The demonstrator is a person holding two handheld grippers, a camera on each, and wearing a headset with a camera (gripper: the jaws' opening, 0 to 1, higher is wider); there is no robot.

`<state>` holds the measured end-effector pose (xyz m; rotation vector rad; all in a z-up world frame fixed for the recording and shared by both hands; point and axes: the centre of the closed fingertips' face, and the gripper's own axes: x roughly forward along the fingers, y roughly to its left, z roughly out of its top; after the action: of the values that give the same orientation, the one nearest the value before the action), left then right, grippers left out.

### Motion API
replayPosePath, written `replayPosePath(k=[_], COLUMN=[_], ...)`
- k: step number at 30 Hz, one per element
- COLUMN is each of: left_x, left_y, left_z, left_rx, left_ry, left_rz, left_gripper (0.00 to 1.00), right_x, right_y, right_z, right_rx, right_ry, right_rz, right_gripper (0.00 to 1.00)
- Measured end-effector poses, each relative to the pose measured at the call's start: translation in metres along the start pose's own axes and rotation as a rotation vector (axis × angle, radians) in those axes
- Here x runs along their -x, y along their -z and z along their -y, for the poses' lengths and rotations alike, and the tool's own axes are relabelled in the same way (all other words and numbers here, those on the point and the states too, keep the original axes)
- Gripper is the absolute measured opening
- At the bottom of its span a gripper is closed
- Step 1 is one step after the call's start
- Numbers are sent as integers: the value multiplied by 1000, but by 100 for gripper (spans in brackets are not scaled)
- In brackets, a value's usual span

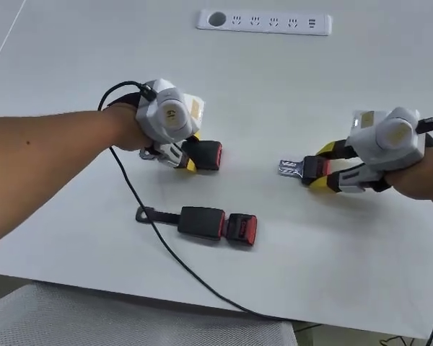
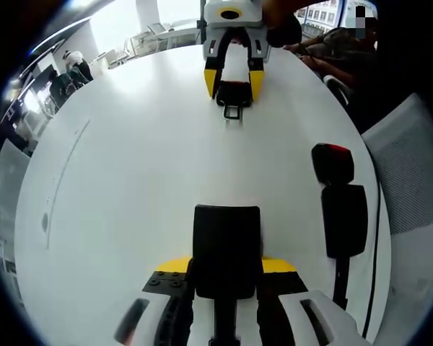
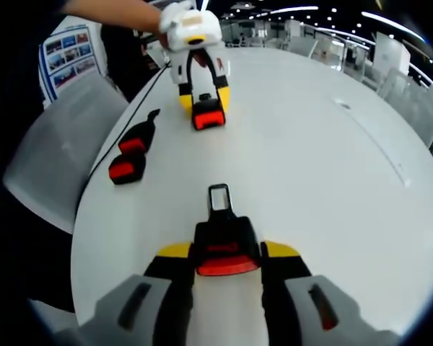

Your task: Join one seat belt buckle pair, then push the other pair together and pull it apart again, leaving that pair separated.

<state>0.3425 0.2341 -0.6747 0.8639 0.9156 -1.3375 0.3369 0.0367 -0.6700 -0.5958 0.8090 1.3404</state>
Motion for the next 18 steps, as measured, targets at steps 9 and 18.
replayPosePath(k=[9,18], left_x=[0,1], left_y=[-2,-3], left_z=[1,7], left_rx=[-5,32], left_ry=[5,22], left_rz=[-4,-50], left_gripper=[35,40], right_x=[6,13], right_y=[13,20], right_z=[-4,-8], right_rx=[1,-16], right_ry=[5,36], right_rz=[-11,-25], right_gripper=[36,39])
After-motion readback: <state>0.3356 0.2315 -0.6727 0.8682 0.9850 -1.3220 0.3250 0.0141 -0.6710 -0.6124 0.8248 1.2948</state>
